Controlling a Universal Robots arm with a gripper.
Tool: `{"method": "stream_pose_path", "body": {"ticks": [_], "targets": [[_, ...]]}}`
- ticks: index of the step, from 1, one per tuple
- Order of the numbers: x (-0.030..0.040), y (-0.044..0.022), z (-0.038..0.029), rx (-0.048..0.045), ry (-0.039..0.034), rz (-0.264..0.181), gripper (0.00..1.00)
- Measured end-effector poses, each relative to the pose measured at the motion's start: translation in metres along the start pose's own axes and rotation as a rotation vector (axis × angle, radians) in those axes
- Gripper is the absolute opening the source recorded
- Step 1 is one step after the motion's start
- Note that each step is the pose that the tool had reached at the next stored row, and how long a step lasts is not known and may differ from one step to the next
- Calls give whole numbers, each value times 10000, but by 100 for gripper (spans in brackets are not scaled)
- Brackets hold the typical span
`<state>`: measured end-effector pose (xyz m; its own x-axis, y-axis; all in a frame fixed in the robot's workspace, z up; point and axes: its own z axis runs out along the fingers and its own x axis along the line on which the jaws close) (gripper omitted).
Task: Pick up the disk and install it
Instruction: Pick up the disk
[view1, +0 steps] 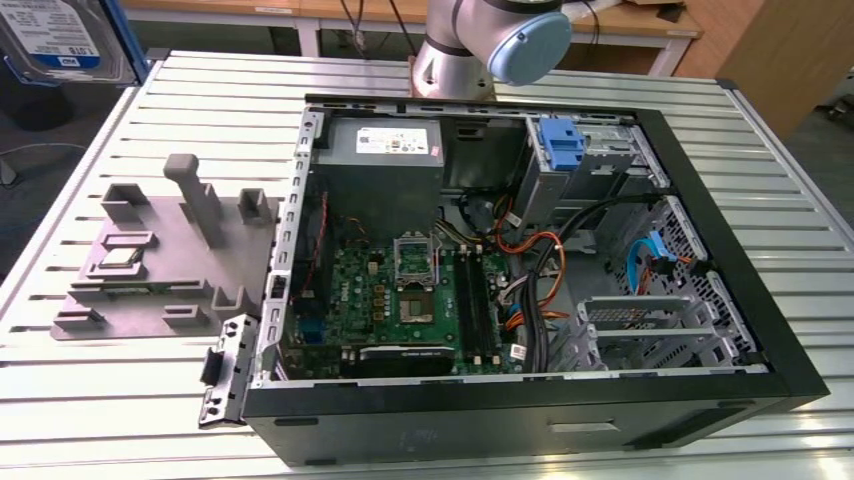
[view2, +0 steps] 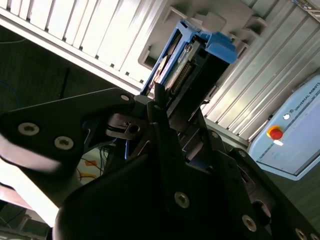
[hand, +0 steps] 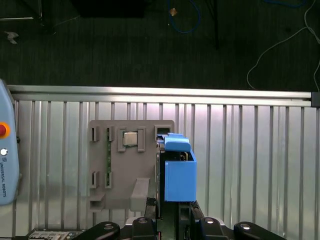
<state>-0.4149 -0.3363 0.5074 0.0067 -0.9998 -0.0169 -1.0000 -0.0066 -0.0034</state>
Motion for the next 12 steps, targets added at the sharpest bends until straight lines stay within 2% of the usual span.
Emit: {"method": "stream_pose_path", "body": {"ticks": [7,12], "targets": [[-1,0,-64,0,0,0,35],[-1,0,-80,2,-1,0,35]]}}
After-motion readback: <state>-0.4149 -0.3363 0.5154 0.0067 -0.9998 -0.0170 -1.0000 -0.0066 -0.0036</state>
